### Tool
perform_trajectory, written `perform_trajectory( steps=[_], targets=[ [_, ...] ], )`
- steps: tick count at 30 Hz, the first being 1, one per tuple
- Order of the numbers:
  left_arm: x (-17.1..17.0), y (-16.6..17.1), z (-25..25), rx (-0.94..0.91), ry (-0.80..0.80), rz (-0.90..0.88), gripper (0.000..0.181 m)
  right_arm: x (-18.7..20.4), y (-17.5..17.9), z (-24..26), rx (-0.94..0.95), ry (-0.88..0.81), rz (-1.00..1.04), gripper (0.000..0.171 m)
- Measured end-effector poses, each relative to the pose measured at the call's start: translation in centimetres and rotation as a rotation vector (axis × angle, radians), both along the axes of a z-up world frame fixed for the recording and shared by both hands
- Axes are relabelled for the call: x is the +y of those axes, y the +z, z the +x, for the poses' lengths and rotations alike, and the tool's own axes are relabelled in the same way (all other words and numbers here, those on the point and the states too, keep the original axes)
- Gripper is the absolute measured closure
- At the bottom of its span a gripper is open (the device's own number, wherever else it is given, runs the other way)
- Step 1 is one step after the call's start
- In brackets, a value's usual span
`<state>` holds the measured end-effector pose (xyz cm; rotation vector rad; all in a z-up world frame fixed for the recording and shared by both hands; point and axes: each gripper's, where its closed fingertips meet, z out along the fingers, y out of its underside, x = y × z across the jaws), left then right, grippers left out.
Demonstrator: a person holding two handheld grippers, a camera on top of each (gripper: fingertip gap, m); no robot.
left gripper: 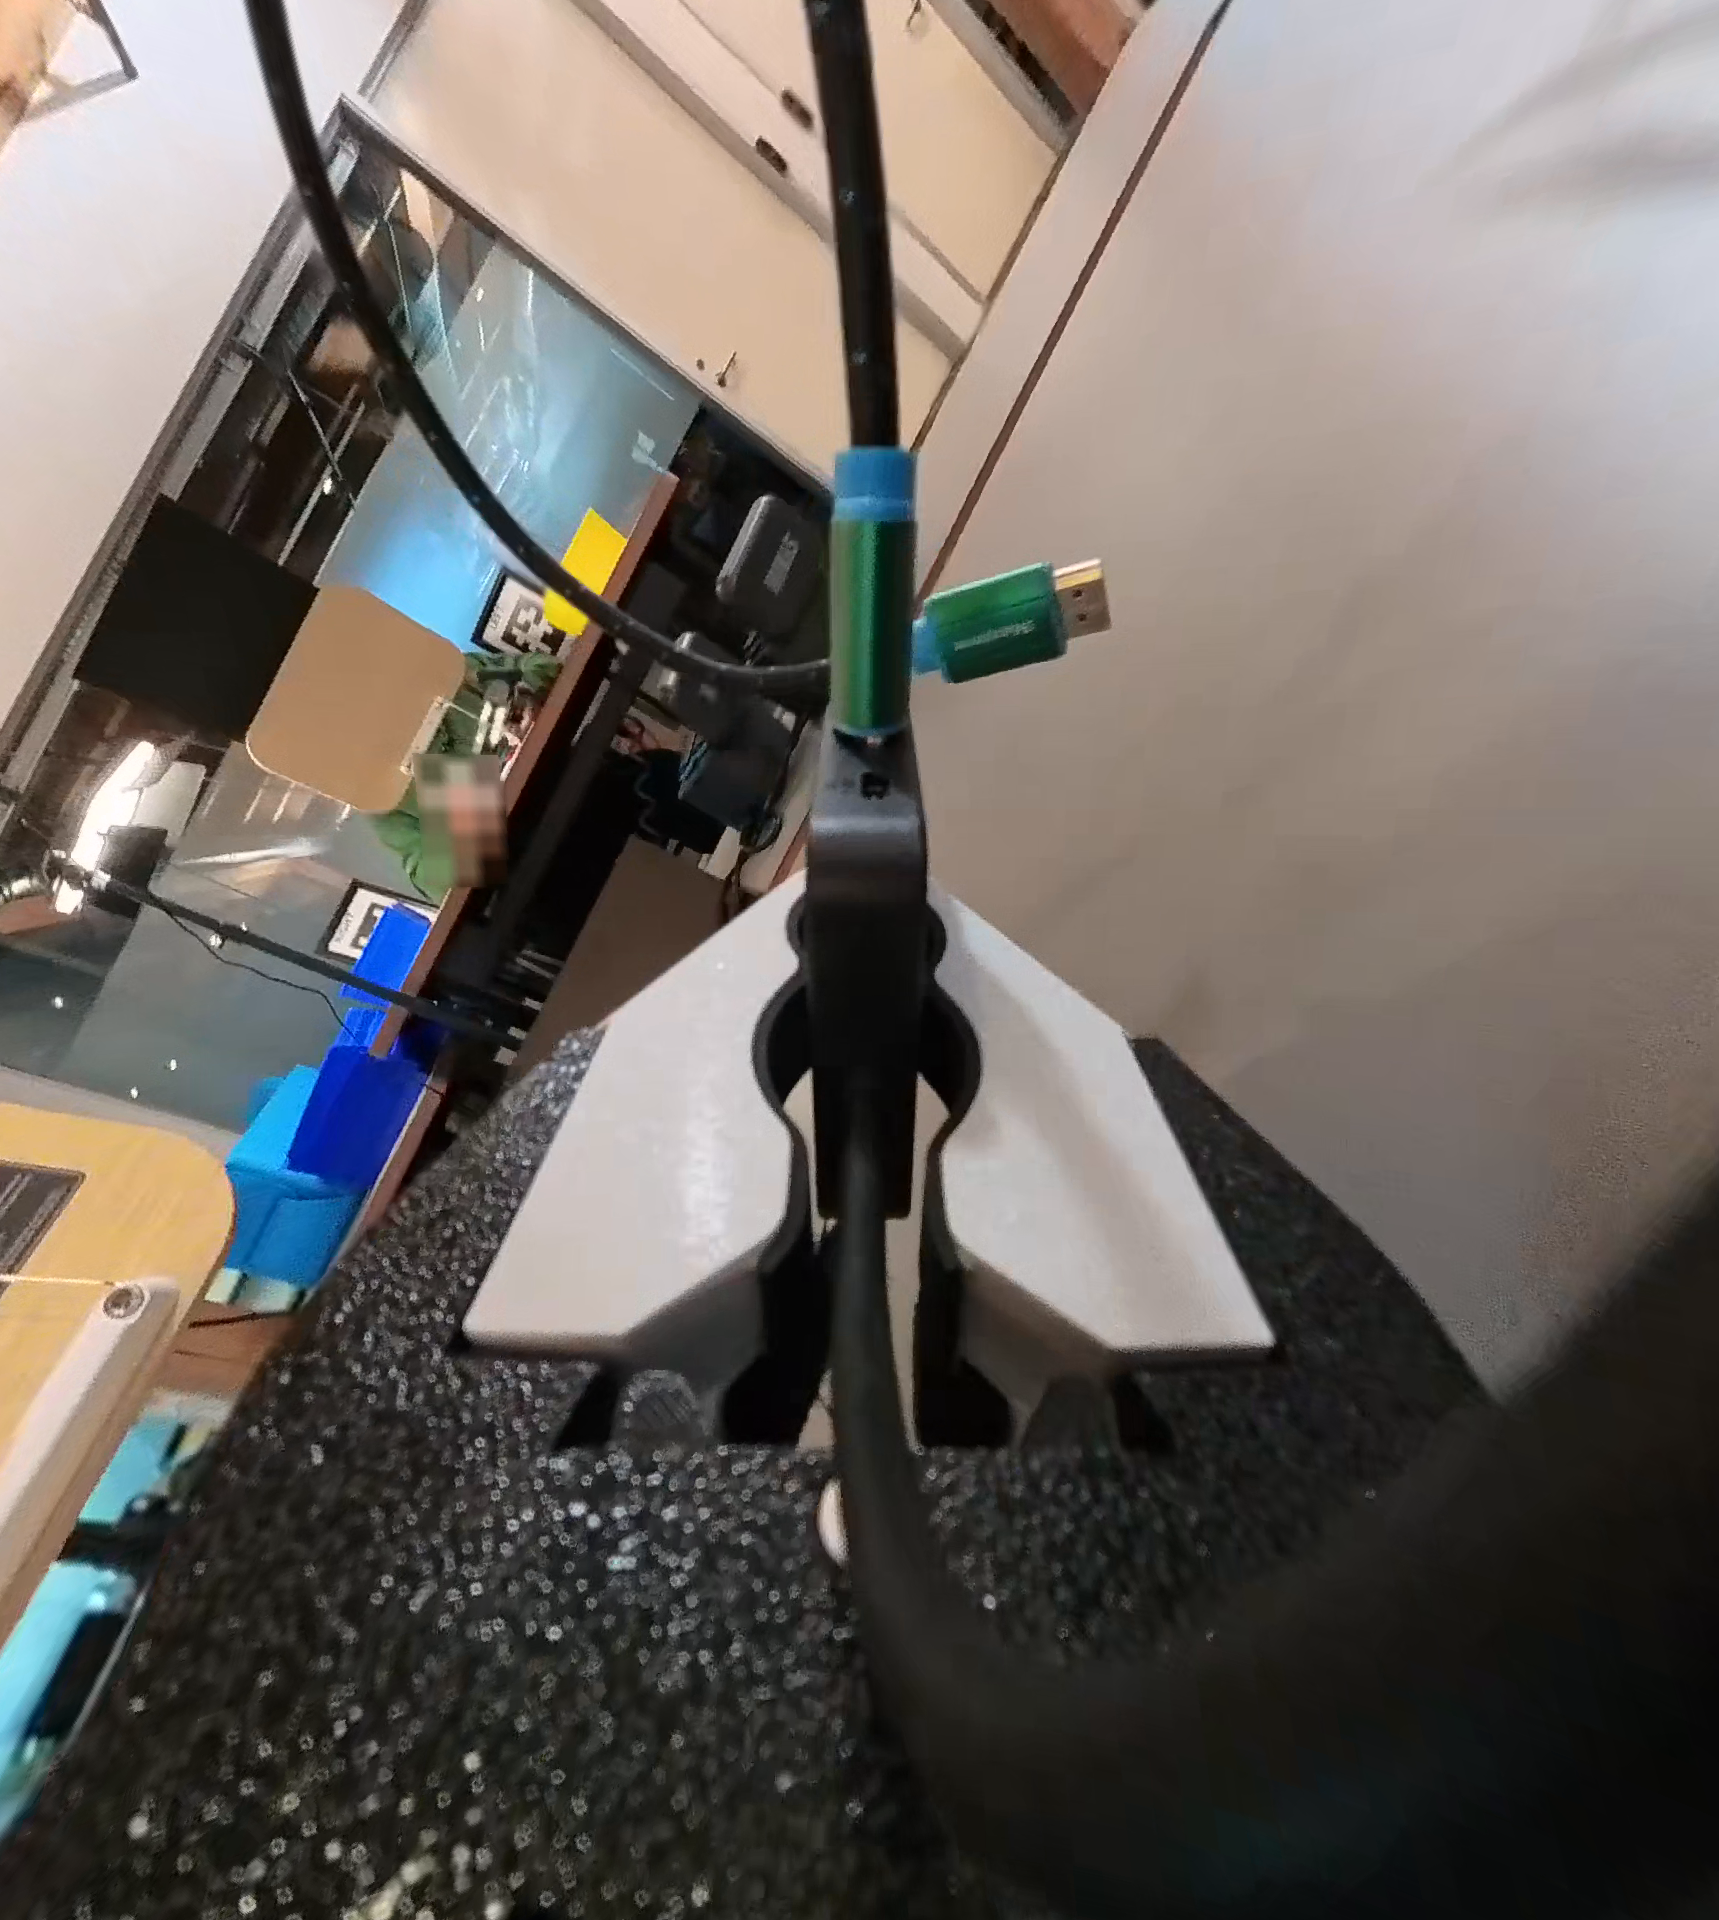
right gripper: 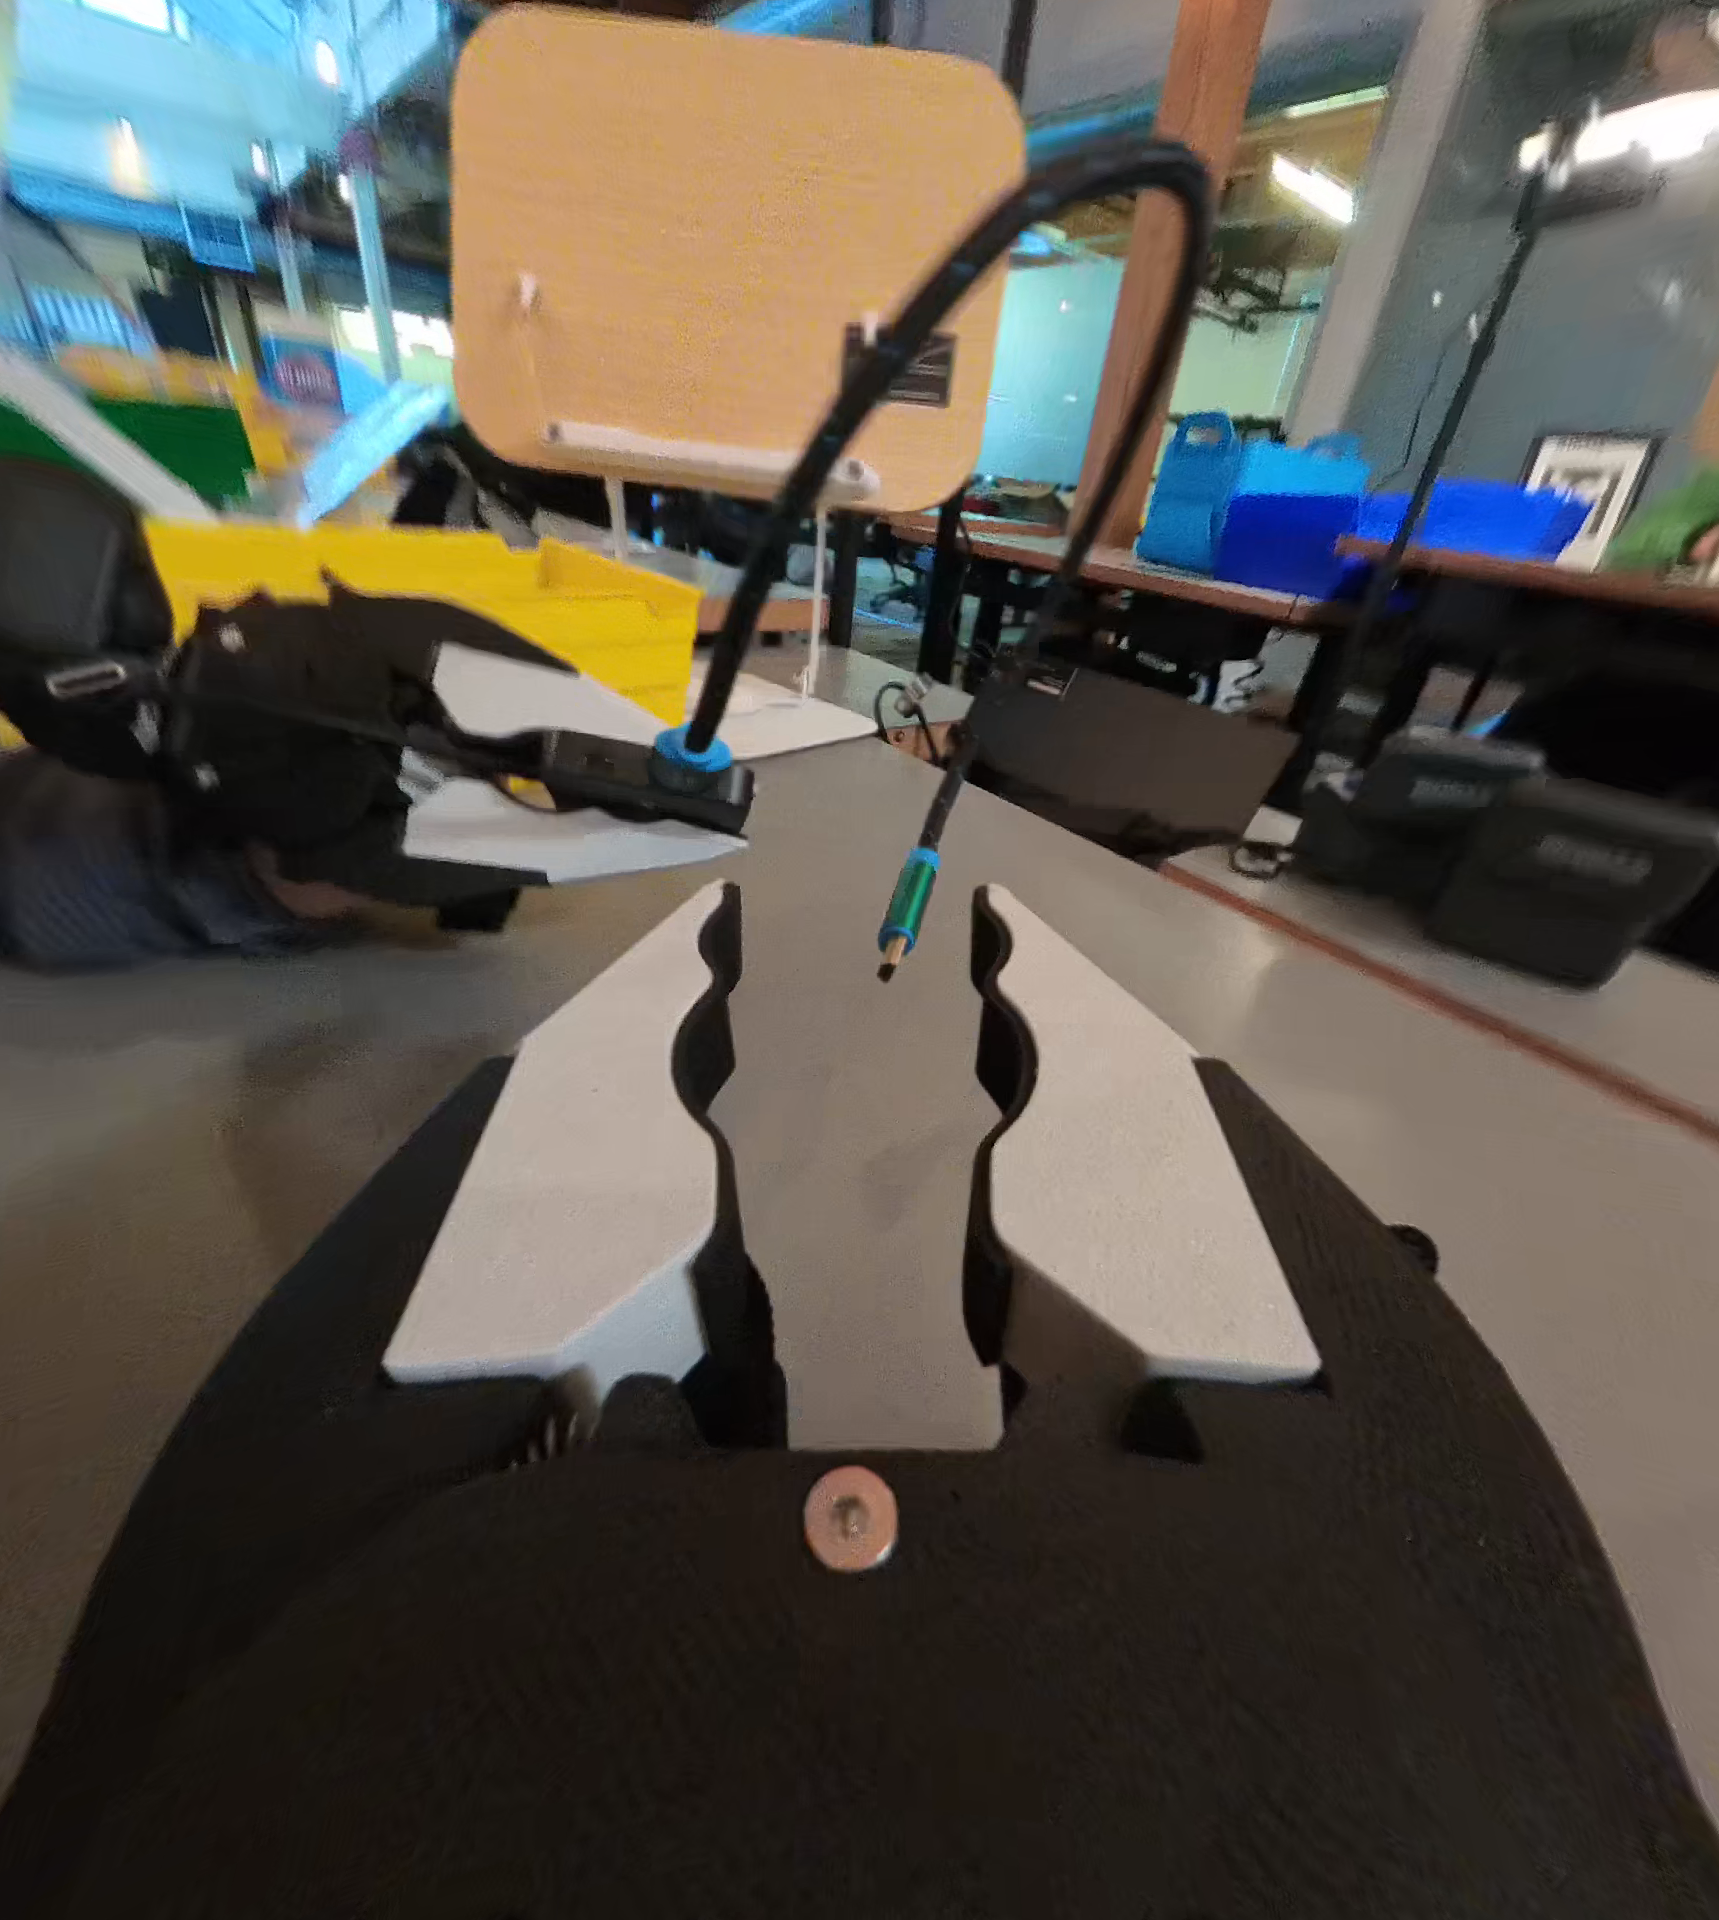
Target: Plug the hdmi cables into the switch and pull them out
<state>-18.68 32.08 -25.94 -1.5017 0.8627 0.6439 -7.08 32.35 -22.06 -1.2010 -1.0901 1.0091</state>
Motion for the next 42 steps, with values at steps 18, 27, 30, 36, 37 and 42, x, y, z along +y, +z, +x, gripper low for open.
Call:
perform_trajectory(
  steps=[18, 27, 30, 36, 37, 42],
  targets=[
    [-3.1, -2.7, 7.7, 0.196, -0.423, -0.059, 0.17, -7.0, -3.7, -2.3, -0.266, 0.056, 0.95, 0.149],
    [-1.8, -0.3, 5.7, 0.114, -0.278, 0.074, 0.148, -5.7, -3.3, -2.2, -0.307, -0.055, 1.063, 0.162],
    [-0.9, -0.2, 4.3, 0.101, -0.191, 0.071, 0.141, -4.4, -2.6, -1.8, -0.289, -0.107, 0.981, 0.162],
    [-1.0, 2.3, 2.8, 0.033, -0.12, 0.196, 0.138, -1.0, -0.9, -0.4, -0.233, -0.258, 0.822, 0.162],
    [-0.9, 2.1, 2.7, 0.021, -0.114, 0.185, 0.138, -0.6, -0.8, -0.2, -0.226, -0.268, 0.801, 0.162],
    [-0.6, 1.8, 2.6, 0.003, -0.116, 0.159, 0.142, 0.6, -0.5, 0.3, -0.225, -0.334, 0.793, 0.162]
  ],
)
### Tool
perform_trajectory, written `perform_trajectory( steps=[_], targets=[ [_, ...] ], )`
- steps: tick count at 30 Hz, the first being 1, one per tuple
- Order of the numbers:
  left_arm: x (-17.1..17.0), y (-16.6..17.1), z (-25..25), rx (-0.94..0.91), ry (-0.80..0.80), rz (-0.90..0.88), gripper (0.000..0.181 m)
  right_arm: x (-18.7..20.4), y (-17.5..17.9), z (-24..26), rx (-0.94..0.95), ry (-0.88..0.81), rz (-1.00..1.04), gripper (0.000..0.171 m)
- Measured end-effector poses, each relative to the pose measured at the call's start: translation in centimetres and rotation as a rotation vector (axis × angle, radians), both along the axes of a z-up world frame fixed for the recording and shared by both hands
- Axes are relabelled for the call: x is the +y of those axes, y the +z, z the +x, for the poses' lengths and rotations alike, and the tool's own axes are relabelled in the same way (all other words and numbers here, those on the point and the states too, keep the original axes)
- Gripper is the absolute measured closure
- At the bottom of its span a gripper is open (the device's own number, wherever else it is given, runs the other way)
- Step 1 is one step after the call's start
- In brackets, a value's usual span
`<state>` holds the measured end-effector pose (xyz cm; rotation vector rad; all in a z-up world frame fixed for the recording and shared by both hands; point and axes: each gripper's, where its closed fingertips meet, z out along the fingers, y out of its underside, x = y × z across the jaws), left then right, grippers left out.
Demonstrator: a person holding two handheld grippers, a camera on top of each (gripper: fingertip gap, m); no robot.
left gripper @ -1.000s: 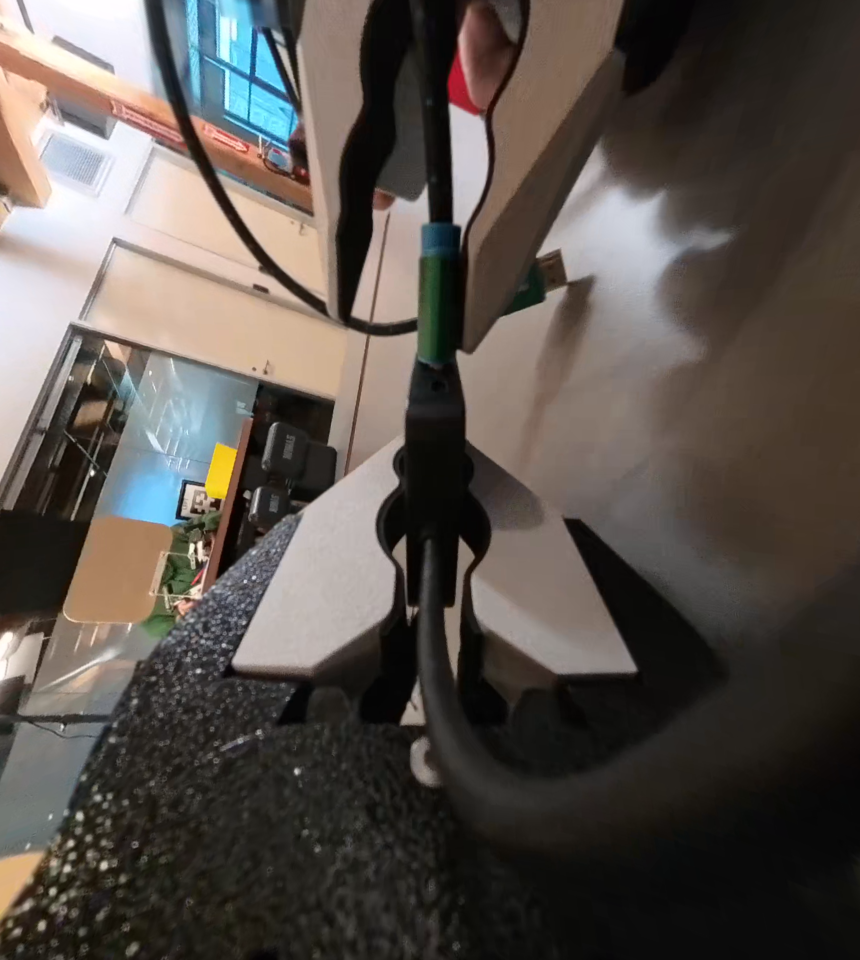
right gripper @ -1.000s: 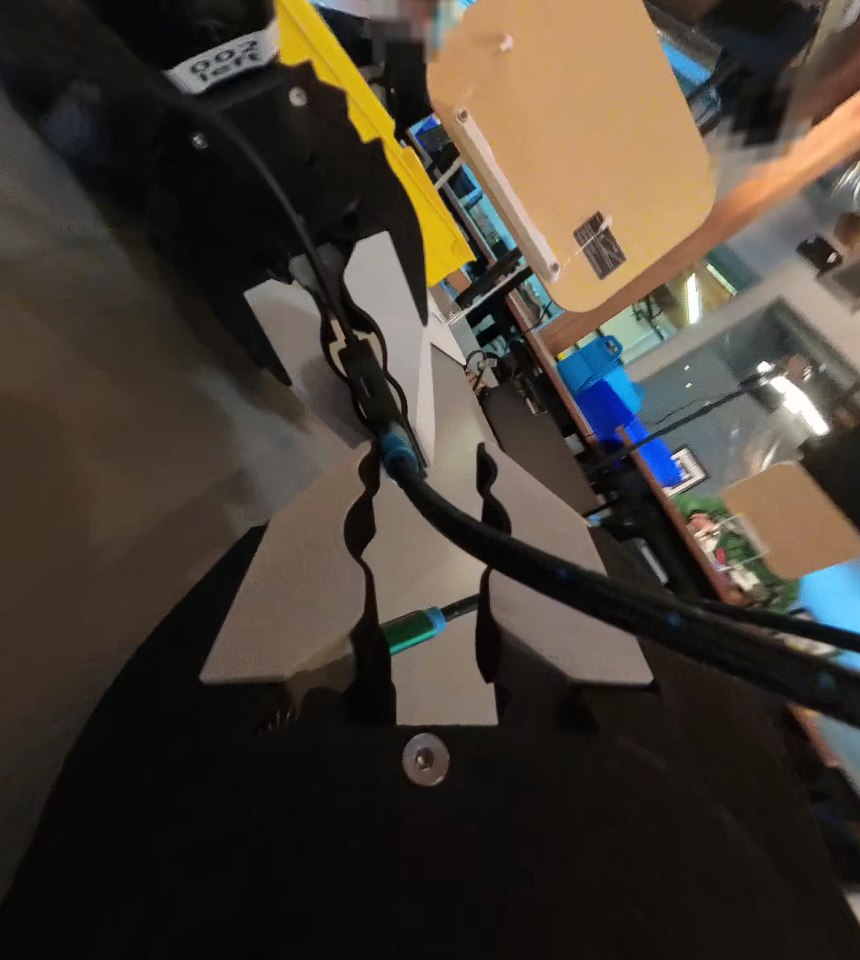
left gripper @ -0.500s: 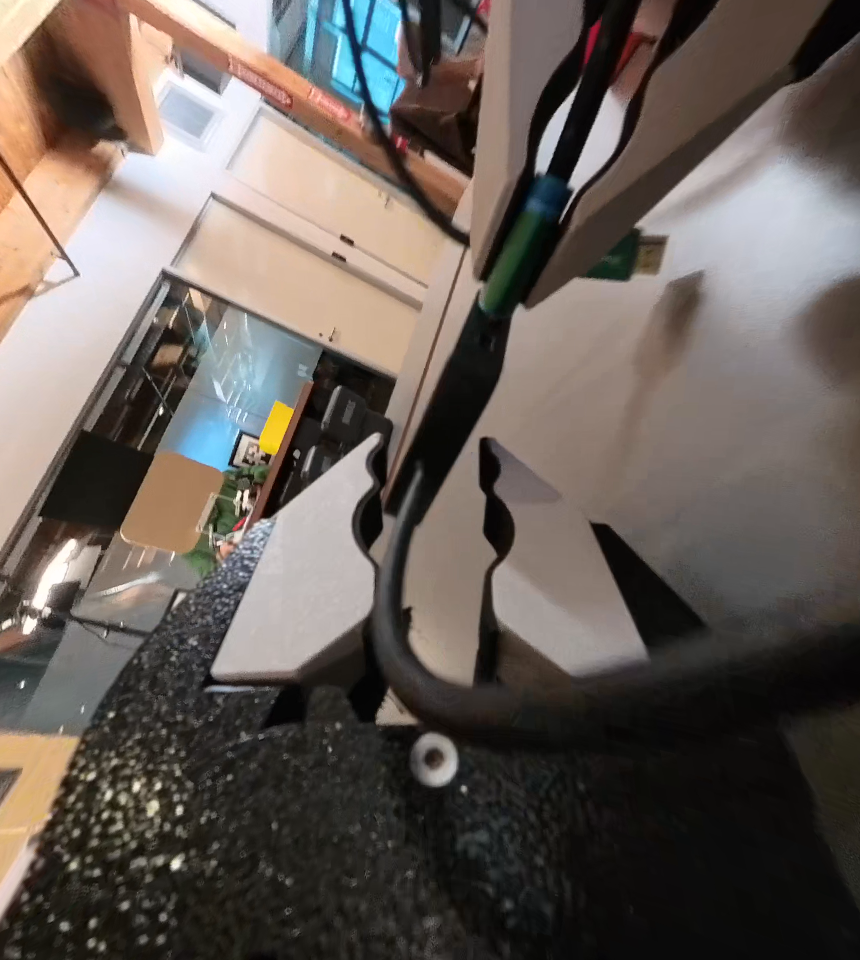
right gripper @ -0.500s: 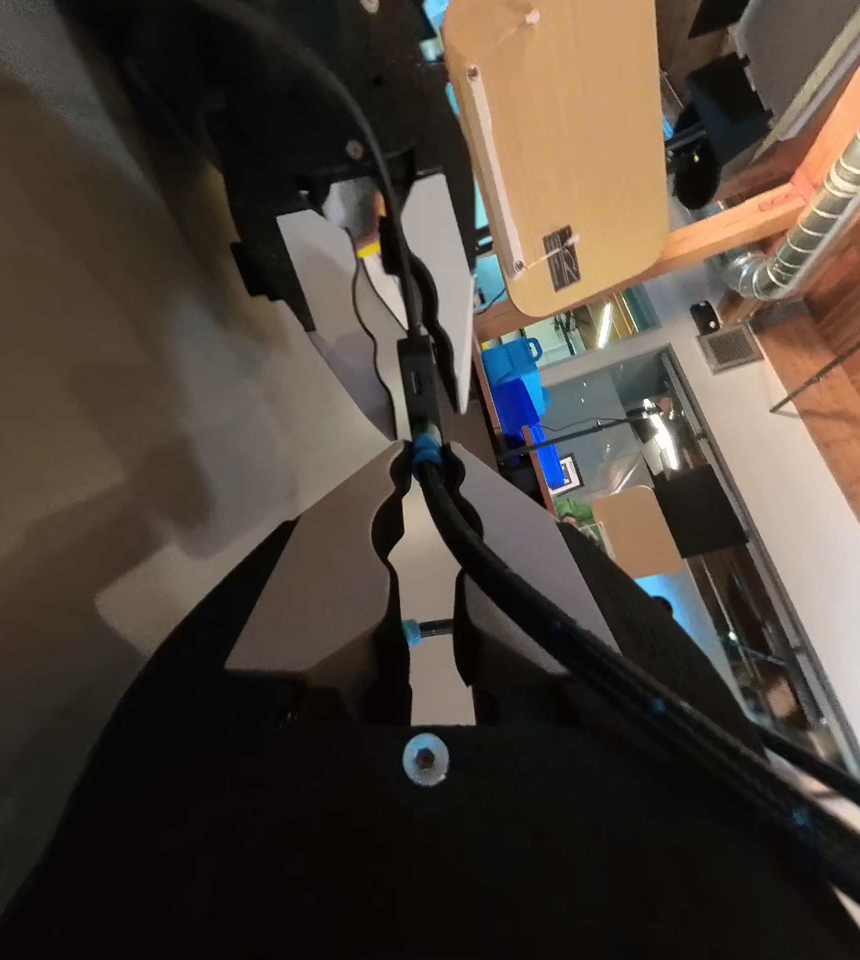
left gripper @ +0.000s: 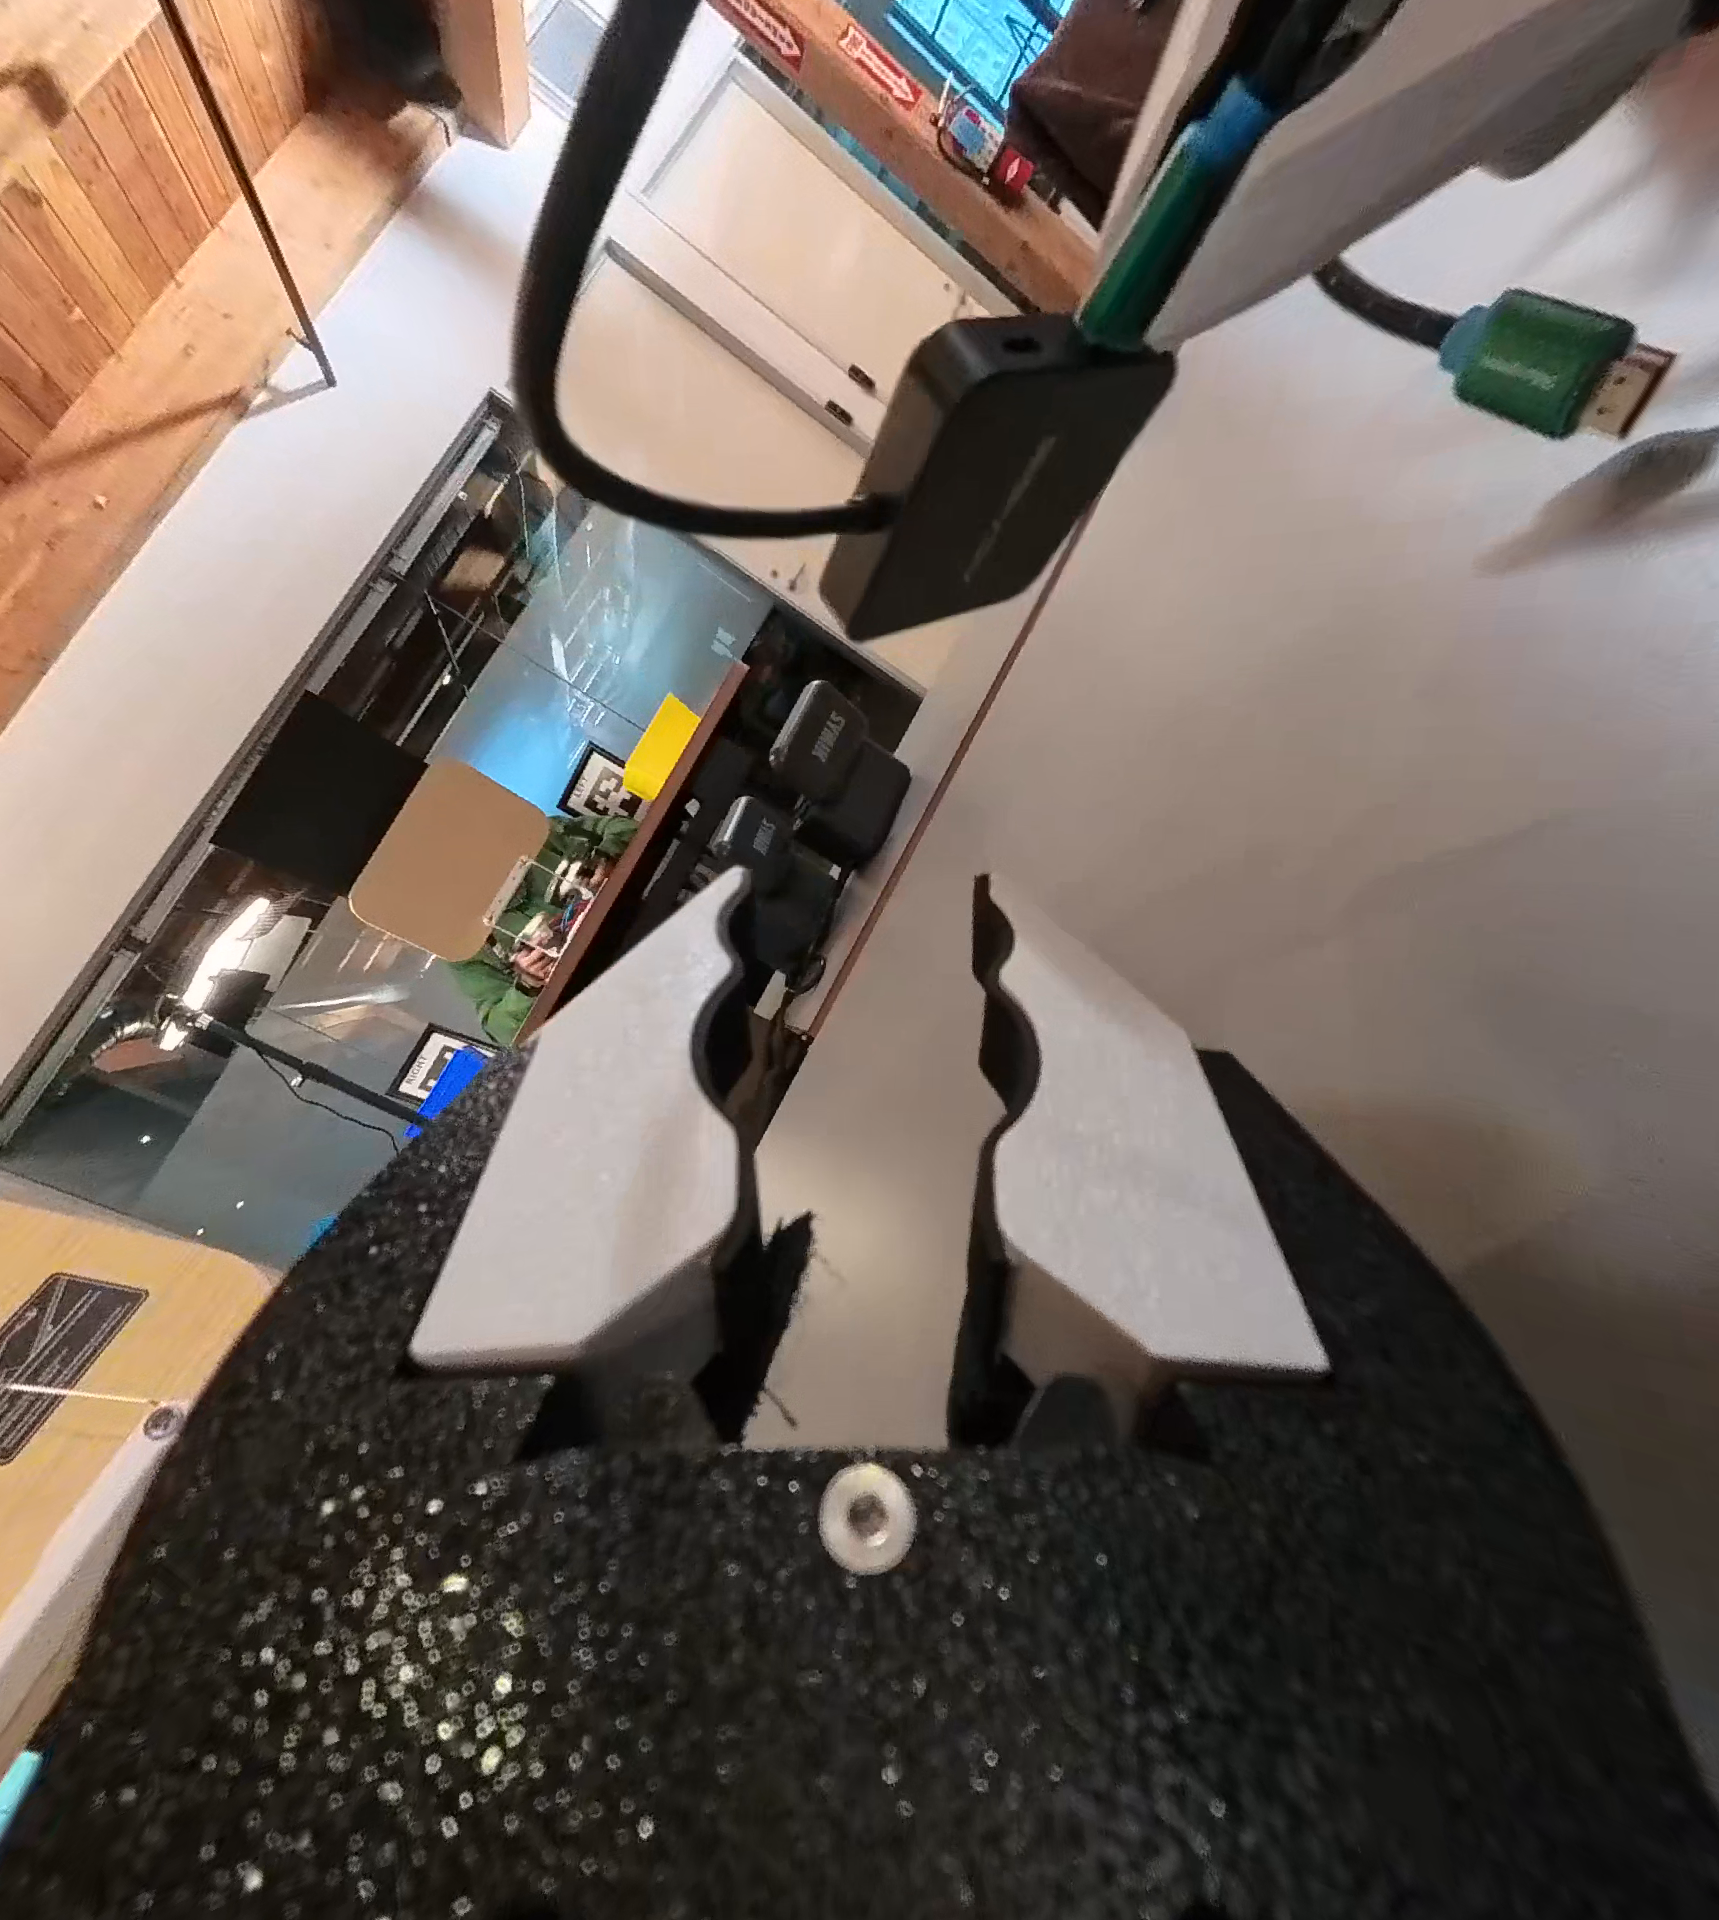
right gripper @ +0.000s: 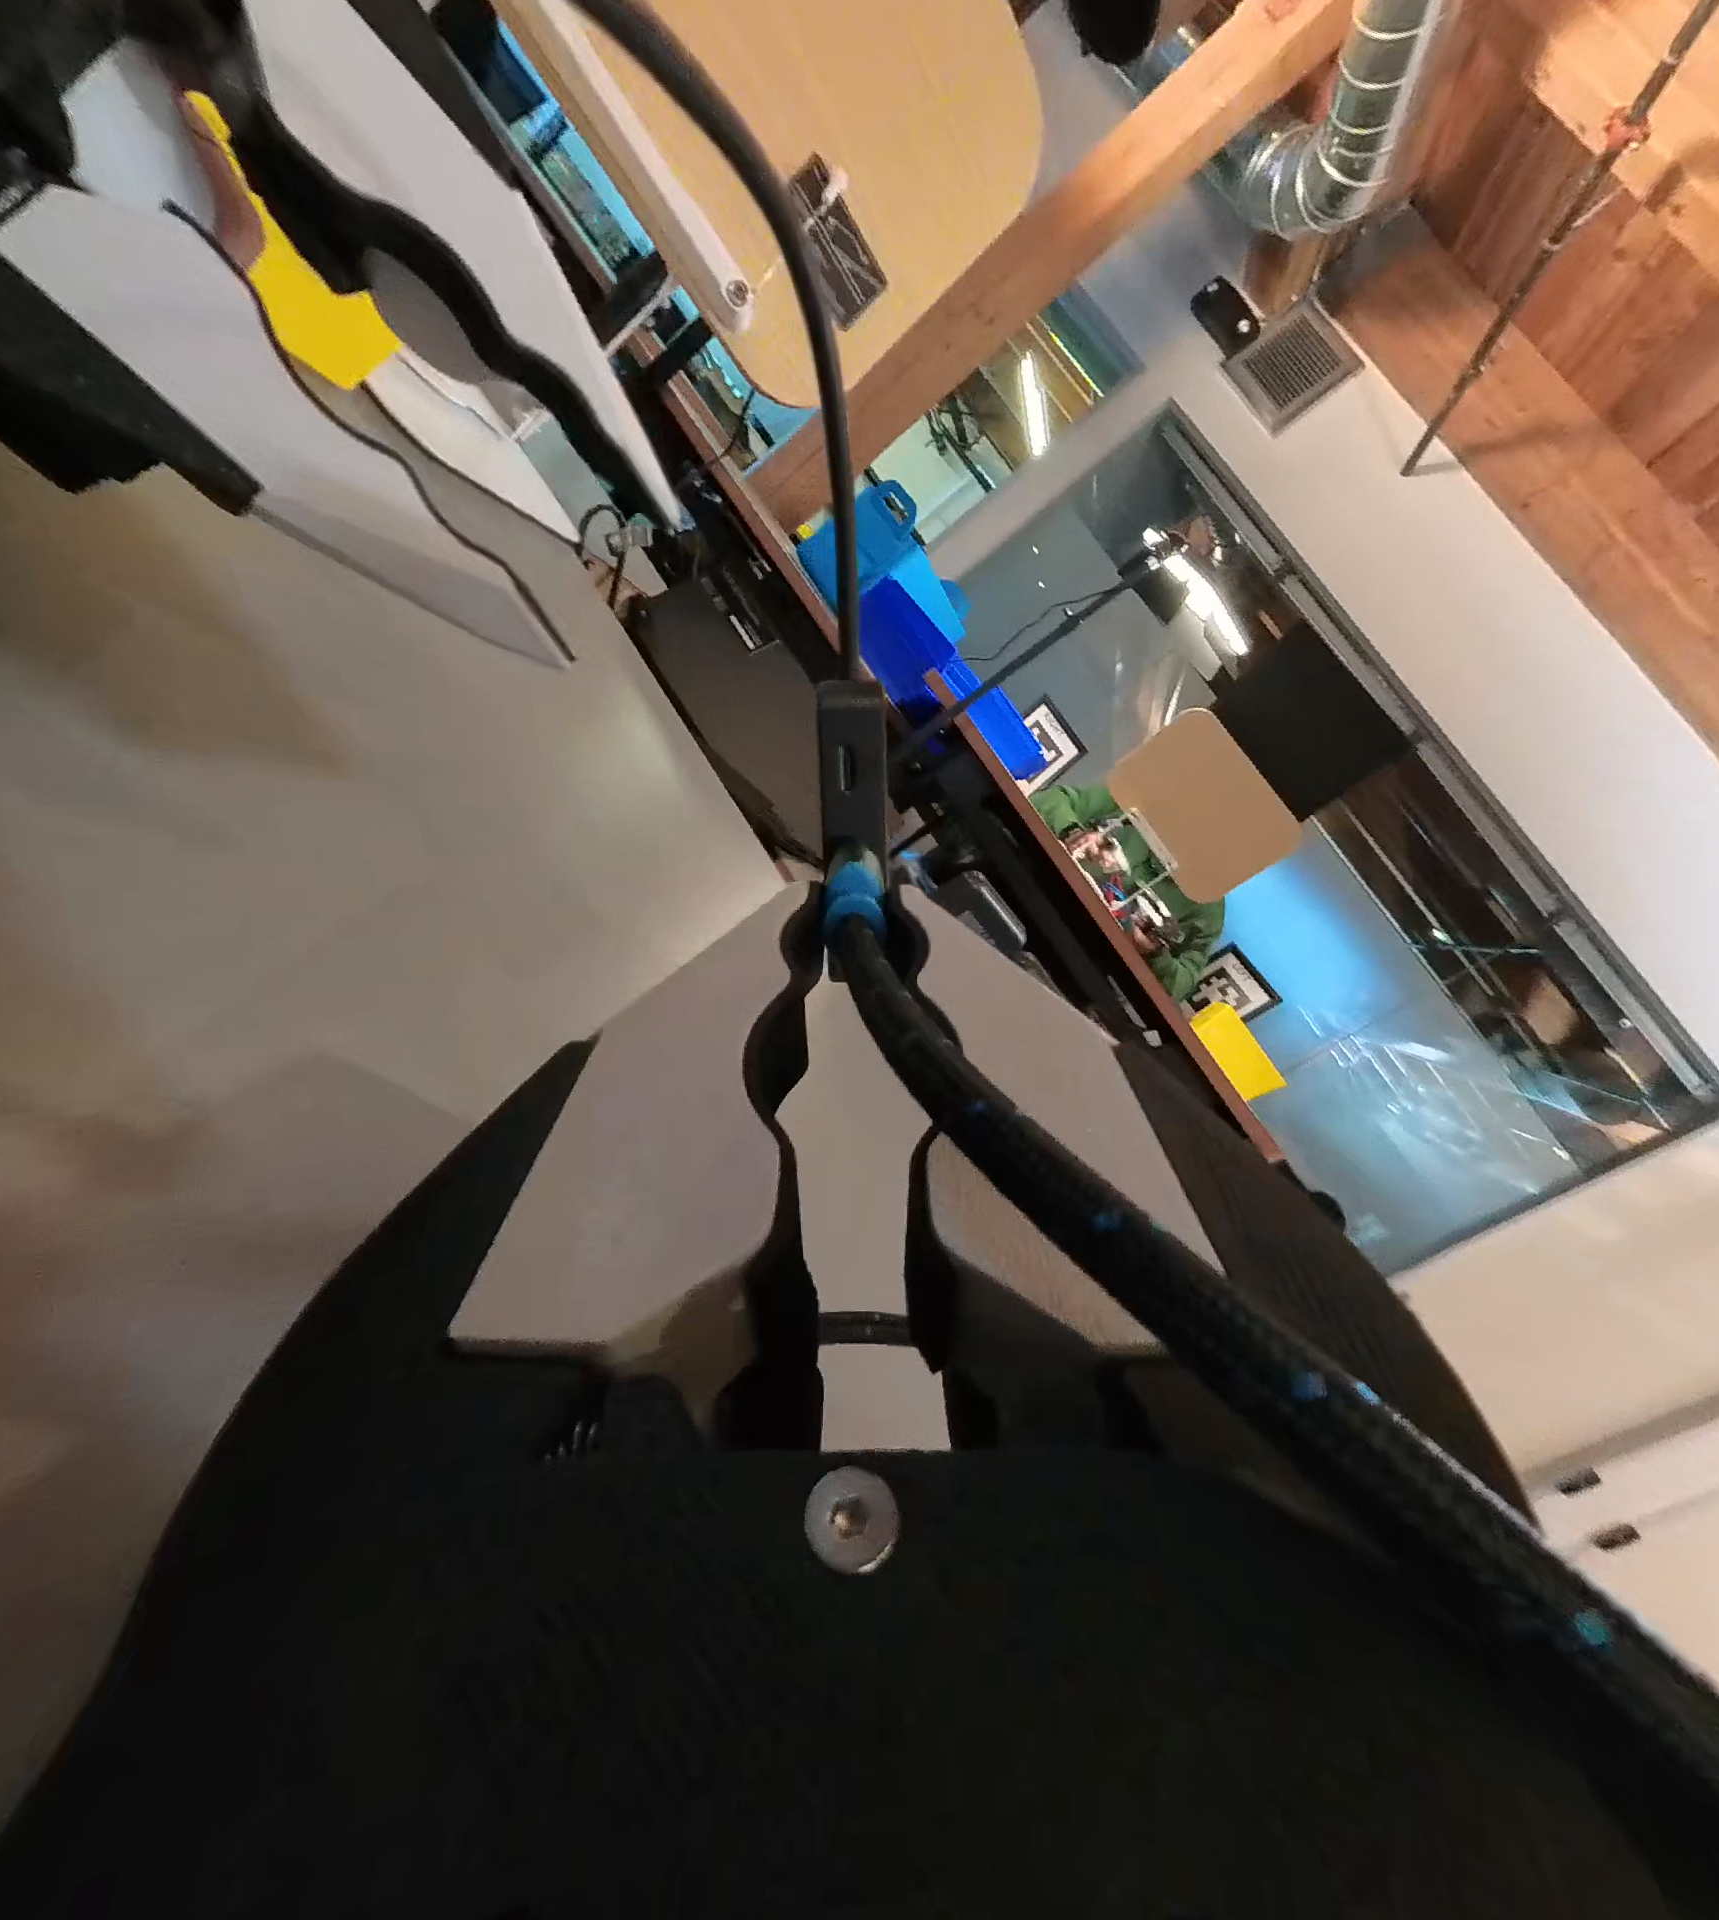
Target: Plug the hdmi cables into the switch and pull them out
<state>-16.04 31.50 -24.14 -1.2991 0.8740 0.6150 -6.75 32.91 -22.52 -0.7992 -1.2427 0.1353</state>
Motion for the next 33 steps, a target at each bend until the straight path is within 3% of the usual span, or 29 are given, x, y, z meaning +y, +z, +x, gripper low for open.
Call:
perform_trajectory(
  steps=[3, 7, 11, 14, 20, 26, 28, 33],
  targets=[
    [-0.1, -0.3, 0.5, 0.034, -0.017, -0.001, 0.146, 0.5, 1.7, 0.4, 0.065, -0.047, -0.016, 0.162],
    [-0.2, -0.5, 1.0, 0.073, -0.033, 0.001, 0.148, 0.4, 6.8, 2.1, 0.197, -0.111, 0.019, 0.162],
    [-0.2, -0.7, 1.1, 0.068, -0.043, -0.013, 0.152, -0.1, 11.5, 6.2, 0.277, -0.209, 0.027, 0.162],
    [-0.2, -0.9, 1.3, 0.079, -0.054, -0.018, 0.154, -0.5, 13.3, 10.2, 0.236, -0.31, 0.041, 0.162],
    [-0.4, -1.3, 2.1, 0.148, -0.073, -0.009, 0.158, 1.0, 11.8, 20.5, -0.068, -0.653, -0.068, 0.162],
    [-0.6, -1.3, 2.7, 0.185, -0.095, 0.016, 0.162, 3.6, 7.1, 29.0, -0.6, -0.975, -0.218, 0.162],
    [-0.8, -1.1, 2.9, 0.191, -0.104, 0.03, 0.162, 4.9, 5.9, 29.8, -0.761, -0.993, -0.227, 0.161],
    [-0.8, -1.3, 2.9, 0.2, -0.107, 0.024, 0.163, 8.4, 4.1, 28.5, -0.959, -0.889, -0.235, 0.161]
  ],
)
